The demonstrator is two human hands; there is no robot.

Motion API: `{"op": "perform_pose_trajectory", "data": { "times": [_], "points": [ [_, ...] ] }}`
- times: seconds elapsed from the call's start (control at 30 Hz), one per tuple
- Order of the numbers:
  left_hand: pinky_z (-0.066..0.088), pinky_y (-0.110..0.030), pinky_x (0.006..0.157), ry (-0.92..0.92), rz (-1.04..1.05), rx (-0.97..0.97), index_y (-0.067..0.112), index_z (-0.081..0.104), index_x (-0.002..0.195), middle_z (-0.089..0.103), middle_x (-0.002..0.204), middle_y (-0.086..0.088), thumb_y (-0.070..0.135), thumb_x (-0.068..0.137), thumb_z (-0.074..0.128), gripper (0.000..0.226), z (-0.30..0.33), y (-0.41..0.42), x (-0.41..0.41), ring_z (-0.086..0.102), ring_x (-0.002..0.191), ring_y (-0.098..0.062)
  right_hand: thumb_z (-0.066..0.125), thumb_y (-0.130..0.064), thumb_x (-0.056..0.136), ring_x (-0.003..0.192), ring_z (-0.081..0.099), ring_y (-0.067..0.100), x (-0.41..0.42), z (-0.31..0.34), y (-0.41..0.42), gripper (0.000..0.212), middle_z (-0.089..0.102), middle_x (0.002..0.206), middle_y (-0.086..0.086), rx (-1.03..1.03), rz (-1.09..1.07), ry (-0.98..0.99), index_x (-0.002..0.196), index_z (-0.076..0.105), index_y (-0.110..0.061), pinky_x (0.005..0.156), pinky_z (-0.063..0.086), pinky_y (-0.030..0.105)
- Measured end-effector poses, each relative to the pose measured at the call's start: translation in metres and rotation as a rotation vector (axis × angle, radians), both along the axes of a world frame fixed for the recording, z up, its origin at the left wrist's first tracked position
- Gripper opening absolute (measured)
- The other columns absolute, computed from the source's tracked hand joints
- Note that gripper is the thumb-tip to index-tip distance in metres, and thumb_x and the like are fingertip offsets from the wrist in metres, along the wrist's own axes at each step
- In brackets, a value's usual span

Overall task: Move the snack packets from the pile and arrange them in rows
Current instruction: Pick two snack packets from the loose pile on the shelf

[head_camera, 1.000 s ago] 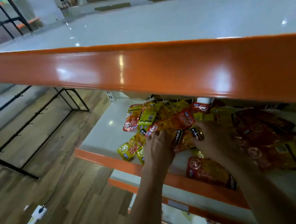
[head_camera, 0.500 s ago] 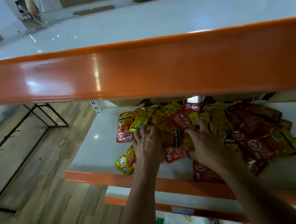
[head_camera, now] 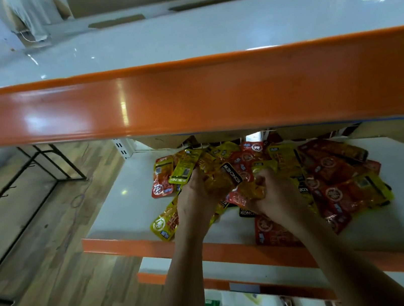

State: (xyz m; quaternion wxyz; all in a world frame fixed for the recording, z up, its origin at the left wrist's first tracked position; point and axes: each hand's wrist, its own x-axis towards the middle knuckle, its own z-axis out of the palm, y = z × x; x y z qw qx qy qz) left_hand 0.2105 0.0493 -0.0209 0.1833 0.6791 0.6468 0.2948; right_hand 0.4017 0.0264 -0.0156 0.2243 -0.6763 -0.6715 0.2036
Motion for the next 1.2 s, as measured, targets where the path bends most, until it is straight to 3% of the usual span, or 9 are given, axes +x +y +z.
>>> {"op": "perform_pose_trajectory", "data": {
  "times": [0.2,0.3,0.4,0.53,0.67,0.9,1.0,1.1,1.2],
  "points": [
    [0.058,-0.045,0.075,-0.203,0.049,-0.309,0.02,0.051,0.112,0.062,0.095,-0.001,0.018,0.073,0.084,0.052,0.02,0.0,-0.003,0.066,0.084,-0.022,0.073,-0.041,0.085,0.107,0.061,0.023,0.02,0.011,-0.002,0.056,0.062,0.113,0.004,-0.194,-0.093,0.341,0.132,0.057,-0.013,0.077,0.048,0.03],
    [0.057,-0.036,0.075,-0.332,0.054,-0.333,0.024,0.056,0.104,0.064,0.093,-0.001,0.014,0.071,0.086,0.045,0.029,-0.006,-0.001,0.065,0.083,-0.019,0.068,-0.037,0.087,0.076,0.06,0.01,0.033,0.012,-0.004,0.027,0.065,0.086,-0.006,-0.164,-0.121,0.491,0.099,0.069,-0.013,0.057,0.038,0.023],
    [0.054,-0.026,0.068,-0.537,0.032,-0.329,0.019,0.067,0.093,0.069,0.087,-0.005,0.013,0.071,0.086,0.03,0.041,-0.014,0.006,0.067,0.076,-0.014,0.066,-0.025,0.089,0.051,0.046,0.008,0.047,0.016,-0.008,0.029,0.049,0.054,-0.007,-0.105,-0.183,0.551,0.069,0.061,-0.005,0.053,0.031,0.026],
    [0.055,-0.034,0.078,-0.814,0.027,-0.45,0.011,0.073,0.099,0.074,0.101,-0.014,0.018,0.073,0.085,0.029,0.046,-0.024,0.02,0.07,0.092,-0.023,0.067,-0.03,0.088,0.066,0.058,0.019,0.066,0.024,-0.02,0.018,0.064,0.07,0.006,-0.129,-0.242,0.629,0.079,0.07,-0.014,0.063,0.043,0.03],
    [0.056,-0.044,0.09,-1.017,0.033,-0.563,0.012,0.072,0.103,0.075,0.108,-0.01,0.022,0.07,0.083,0.036,0.048,-0.032,0.043,0.07,0.103,-0.027,0.074,-0.025,0.083,0.078,0.064,0.016,0.086,0.032,-0.036,0.01,0.071,0.085,-0.001,-0.071,-0.265,0.741,0.076,0.068,-0.029,0.073,0.048,0.032],
    [0.057,-0.041,0.08,-0.964,-0.039,-0.619,0.014,0.069,0.103,0.076,0.09,-0.004,0.023,0.092,0.068,0.014,0.039,-0.042,0.088,0.072,0.084,-0.019,0.077,-0.045,0.068,0.087,0.072,0.029,0.13,0.028,-0.049,0.021,0.076,0.088,0.005,-0.076,-0.346,0.754,0.082,0.076,-0.03,0.084,0.055,0.057],
    [0.056,-0.04,0.079,-0.926,-0.058,-0.66,0.014,0.067,0.109,0.073,0.104,-0.011,0.016,0.094,0.066,0.015,0.034,-0.043,0.106,0.069,0.092,-0.023,0.074,-0.02,0.085,0.08,0.071,0.026,0.144,0.032,-0.059,0.005,0.073,0.092,0.018,-0.075,-0.401,0.826,0.086,0.075,-0.015,0.079,0.06,0.039],
    [0.055,-0.028,0.066,-0.917,-0.111,-0.716,0.008,0.064,0.11,0.073,0.091,-0.003,0.001,0.091,0.064,0.02,0.031,-0.048,0.124,0.07,0.083,-0.015,0.068,-0.01,0.089,0.08,0.07,0.035,0.16,0.031,-0.071,0.022,0.068,0.098,0.033,-0.07,-0.413,0.837,0.098,0.069,0.01,0.069,0.056,0.036],
    [0.057,-0.027,0.07,-0.903,-0.167,-0.74,0.003,0.062,0.118,0.075,0.101,-0.006,-0.003,0.086,0.068,0.033,0.027,-0.049,0.139,0.072,0.094,-0.019,0.065,-0.006,0.091,0.057,0.067,0.014,0.175,0.033,-0.085,0.016,0.069,0.089,0.027,-0.08,-0.428,0.894,0.096,0.068,0.009,0.049,0.051,0.018]
  ]
}}
